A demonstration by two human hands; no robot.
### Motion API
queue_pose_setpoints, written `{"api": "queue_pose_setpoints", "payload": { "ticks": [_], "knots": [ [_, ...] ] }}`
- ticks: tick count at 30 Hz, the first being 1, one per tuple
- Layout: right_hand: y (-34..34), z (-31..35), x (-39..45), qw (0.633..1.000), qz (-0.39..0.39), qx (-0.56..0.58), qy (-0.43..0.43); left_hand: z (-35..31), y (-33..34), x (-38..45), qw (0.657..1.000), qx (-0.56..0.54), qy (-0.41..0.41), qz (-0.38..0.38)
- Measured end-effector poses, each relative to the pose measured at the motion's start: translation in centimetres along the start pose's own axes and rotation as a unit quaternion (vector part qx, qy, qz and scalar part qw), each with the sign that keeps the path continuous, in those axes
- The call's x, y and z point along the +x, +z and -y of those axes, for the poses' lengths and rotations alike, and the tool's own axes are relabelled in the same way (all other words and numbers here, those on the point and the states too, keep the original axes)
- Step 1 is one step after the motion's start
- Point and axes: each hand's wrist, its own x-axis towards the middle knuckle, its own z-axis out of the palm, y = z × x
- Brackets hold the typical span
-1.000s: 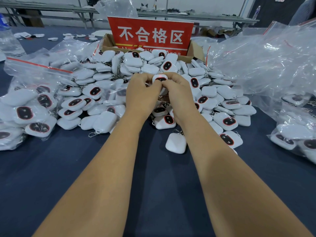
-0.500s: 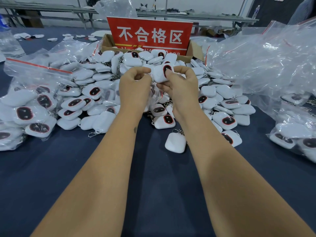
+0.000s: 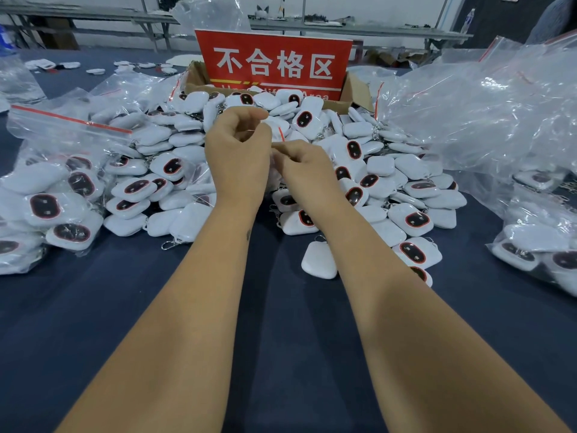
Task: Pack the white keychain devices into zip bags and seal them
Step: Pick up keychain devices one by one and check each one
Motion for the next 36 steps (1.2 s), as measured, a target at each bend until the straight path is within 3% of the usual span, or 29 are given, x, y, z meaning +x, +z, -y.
{"api": "queue_pose_setpoints", "payload": {
  "ticks": [5,10,14,19,36],
  "knots": [
    [-0.2,0.2,-0.1,1.0,0.02,-0.018,0.01,0.2,0.1,-0.1,1.0,0.023,-0.002,0.021],
    [-0.6,0.3,-0.4,0.992,-0.083,-0.094,-0.005,0.9,0.2,-0.1,0.996,0.071,-0.027,0.041],
    [-1.6,0.0,-0.1,0.934,-0.155,-0.322,0.01,1.1,0.2,-0.1,0.995,0.085,-0.028,0.051],
    [-1.7,-0.5,-0.5,0.887,-0.105,-0.442,0.076,1.2,0.3,0.1,0.994,0.091,-0.036,0.055],
    [-2.2,-0.9,-0.2,0.887,-0.094,-0.448,0.07,1.0,0.4,-0.1,0.992,0.099,-0.045,0.065]
  ]
}}
